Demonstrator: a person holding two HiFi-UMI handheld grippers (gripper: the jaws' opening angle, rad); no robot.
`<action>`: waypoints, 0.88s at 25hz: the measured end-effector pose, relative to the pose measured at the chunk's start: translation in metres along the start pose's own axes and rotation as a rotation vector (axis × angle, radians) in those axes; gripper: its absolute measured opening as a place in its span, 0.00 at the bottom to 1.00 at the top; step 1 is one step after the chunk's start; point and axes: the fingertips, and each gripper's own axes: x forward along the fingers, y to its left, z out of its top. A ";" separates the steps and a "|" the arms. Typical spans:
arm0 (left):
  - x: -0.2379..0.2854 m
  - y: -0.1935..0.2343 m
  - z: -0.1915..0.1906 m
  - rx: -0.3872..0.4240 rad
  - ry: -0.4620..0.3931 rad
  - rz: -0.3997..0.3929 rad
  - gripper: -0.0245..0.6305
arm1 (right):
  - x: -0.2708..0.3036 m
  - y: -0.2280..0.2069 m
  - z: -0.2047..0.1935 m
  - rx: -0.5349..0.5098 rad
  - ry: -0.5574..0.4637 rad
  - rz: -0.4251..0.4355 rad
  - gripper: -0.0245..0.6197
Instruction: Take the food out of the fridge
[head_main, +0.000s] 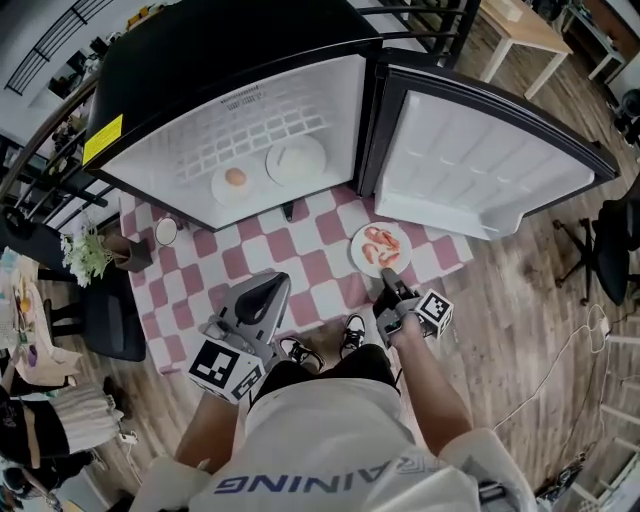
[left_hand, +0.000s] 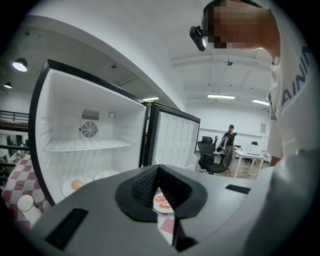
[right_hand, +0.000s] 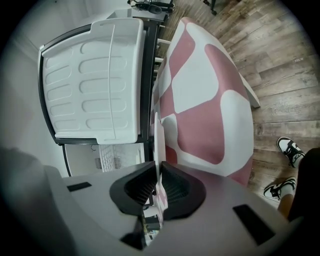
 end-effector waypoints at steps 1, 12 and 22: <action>0.000 0.000 0.000 -0.003 -0.001 0.000 0.04 | 0.000 -0.001 0.002 0.003 -0.006 -0.009 0.10; -0.005 0.006 -0.003 -0.029 -0.012 0.011 0.04 | 0.003 0.011 0.006 -0.270 0.066 -0.112 0.33; -0.020 0.016 -0.006 -0.061 -0.022 0.035 0.04 | 0.002 -0.009 -0.010 -0.778 0.307 -0.358 0.49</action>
